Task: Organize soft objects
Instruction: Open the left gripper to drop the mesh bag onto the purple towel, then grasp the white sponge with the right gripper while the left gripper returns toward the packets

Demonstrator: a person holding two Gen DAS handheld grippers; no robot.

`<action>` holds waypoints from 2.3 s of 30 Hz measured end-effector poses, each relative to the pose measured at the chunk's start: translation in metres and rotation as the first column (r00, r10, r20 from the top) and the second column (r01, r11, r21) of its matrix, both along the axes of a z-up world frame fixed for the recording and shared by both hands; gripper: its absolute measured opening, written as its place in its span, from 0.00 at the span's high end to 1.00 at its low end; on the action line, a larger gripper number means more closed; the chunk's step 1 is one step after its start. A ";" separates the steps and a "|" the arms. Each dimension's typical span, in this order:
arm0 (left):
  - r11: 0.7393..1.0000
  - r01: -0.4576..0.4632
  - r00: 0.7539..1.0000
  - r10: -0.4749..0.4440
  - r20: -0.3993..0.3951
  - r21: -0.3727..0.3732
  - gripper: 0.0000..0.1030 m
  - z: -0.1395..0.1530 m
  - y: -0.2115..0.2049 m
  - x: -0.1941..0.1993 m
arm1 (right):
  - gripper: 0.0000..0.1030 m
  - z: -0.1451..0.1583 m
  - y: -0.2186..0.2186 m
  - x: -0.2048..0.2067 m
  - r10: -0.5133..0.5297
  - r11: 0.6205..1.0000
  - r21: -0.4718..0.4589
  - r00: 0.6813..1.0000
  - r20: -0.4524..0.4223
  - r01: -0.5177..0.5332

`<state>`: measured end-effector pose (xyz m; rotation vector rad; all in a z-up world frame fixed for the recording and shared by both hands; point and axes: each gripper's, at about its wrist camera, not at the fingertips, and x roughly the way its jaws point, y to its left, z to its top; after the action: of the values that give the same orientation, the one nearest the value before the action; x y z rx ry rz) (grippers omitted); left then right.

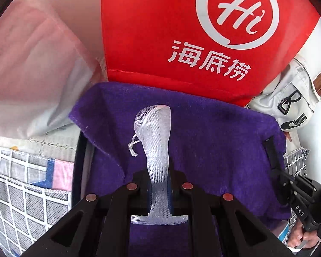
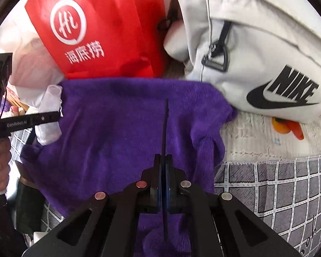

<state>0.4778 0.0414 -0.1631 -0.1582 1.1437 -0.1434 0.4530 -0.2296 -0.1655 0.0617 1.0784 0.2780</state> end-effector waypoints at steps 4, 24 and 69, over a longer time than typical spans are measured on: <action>1.000 0.002 1.000 -0.003 -0.029 -0.017 0.90 -0.009 -0.004 0.008 | 0.97 -0.005 0.000 -0.001 0.009 1.000 0.004 1.000 -0.015 -0.009; 0.999 -0.032 0.999 0.031 0.019 0.024 0.42 0.016 0.009 -0.017 | 0.51 0.032 0.007 -0.017 -0.004 1.000 -0.020 0.994 0.112 0.006; 0.997 -0.077 0.992 0.079 0.102 -0.025 0.42 0.063 0.093 -0.250 | 0.54 0.031 0.143 -0.175 0.492 0.830 -0.333 0.869 0.060 -0.447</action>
<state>0.2280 0.1339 -0.1001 -0.2112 1.0320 -0.0933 0.2784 -0.0863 -0.1348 -0.5110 0.9695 0.5472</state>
